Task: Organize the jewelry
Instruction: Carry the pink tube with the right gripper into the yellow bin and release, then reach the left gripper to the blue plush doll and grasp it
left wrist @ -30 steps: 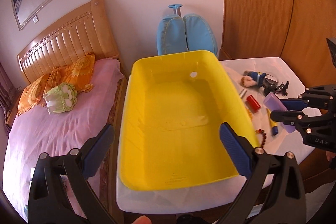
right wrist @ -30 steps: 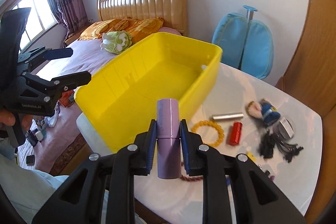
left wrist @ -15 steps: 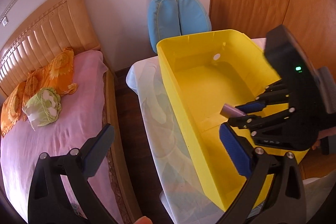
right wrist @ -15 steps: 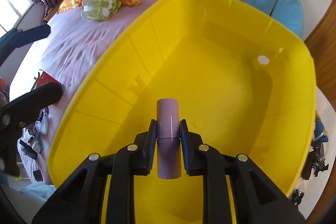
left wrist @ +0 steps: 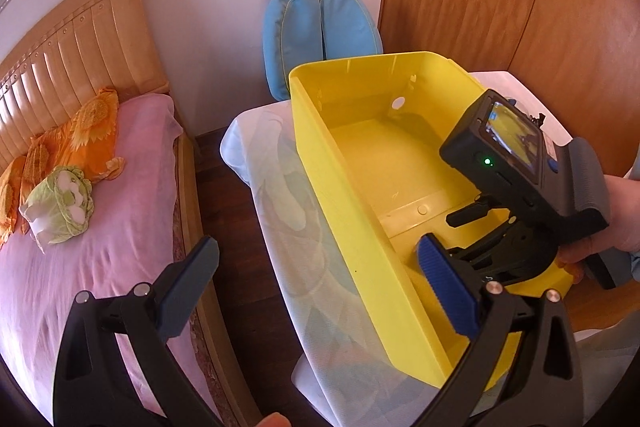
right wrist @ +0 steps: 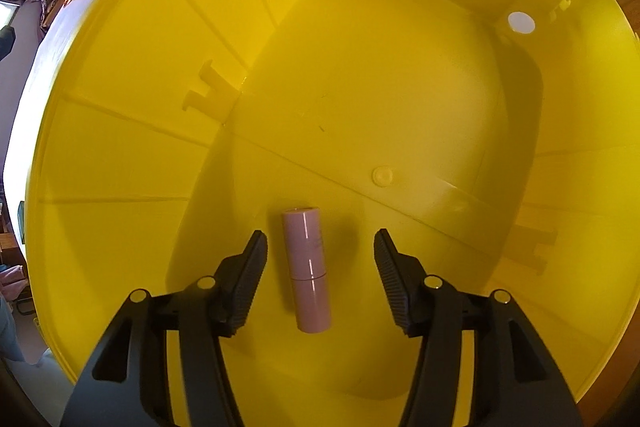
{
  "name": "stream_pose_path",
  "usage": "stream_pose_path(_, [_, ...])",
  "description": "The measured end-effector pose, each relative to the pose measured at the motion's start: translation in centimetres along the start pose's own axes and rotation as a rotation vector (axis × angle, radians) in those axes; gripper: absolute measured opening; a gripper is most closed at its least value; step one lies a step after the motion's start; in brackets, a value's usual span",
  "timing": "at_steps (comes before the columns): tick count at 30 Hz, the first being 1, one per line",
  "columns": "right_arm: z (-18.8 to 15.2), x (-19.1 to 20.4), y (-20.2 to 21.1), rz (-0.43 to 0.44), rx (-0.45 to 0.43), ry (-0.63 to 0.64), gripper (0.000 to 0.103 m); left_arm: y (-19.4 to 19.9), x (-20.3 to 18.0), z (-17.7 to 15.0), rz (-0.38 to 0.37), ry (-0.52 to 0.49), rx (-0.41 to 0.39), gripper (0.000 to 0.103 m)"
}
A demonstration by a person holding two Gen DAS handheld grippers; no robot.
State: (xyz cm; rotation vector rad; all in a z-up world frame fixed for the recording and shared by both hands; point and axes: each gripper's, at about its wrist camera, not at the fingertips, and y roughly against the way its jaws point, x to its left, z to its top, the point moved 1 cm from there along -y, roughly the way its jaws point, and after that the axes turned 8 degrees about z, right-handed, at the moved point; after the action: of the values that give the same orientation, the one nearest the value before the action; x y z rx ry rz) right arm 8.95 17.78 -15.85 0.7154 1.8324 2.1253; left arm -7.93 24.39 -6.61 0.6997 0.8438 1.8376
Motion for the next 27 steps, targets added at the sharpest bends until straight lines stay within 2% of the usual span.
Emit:
stream_pose_path(3, [-0.3,0.1,0.8,-0.006,-0.036,0.005,0.064,0.6,-0.2,-0.1,-0.002,0.0,-0.018,0.097])
stream_pose_path(5, [-0.7,0.1,1.9,-0.01,-0.09,0.016,0.076,1.1,-0.3,-0.1,-0.005,0.005,-0.038,0.097])
stream_pose_path(6, [-0.8,0.2,2.6,-0.019,-0.126,0.025,0.09,1.5,-0.4,-0.1,-0.011,0.01,-0.05,0.097])
stream_pose_path(7, [-1.1,0.3,3.4,-0.034,-0.168,0.04,0.095,1.8,-0.5,0.0,-0.018,0.016,-0.061,0.097])
stream_pose_path(12, [-3.5,0.2,7.1,-0.057,-0.361,0.113,0.095,3.6,-2.7,0.5,-0.04,-0.021,-0.114,0.097])
stream_pose_path(13, [-4.4,-0.8,8.0,-0.057,-0.399,0.118,0.096,4.0,-3.4,0.6,-0.036,-0.034,-0.128,0.097])
stream_pose_path(19, [-9.1,-4.4,11.6,-0.094,-0.588,0.076,0.097,6.1,-8.1,1.9,-0.049,-0.075,-0.189,0.097])
stream_pose_path(23, [-12.4,-8.7,13.8,-0.117,-0.643,0.0,0.098,6.7,-12.5,2.8,-0.058,-0.106,-0.199,0.097])
stream_pose_path(27, [-17.4,-13.7,15.7,-0.126,-0.682,-0.08,0.098,7.5,-17.9,3.6,-0.093,-0.134,-0.226,0.097])
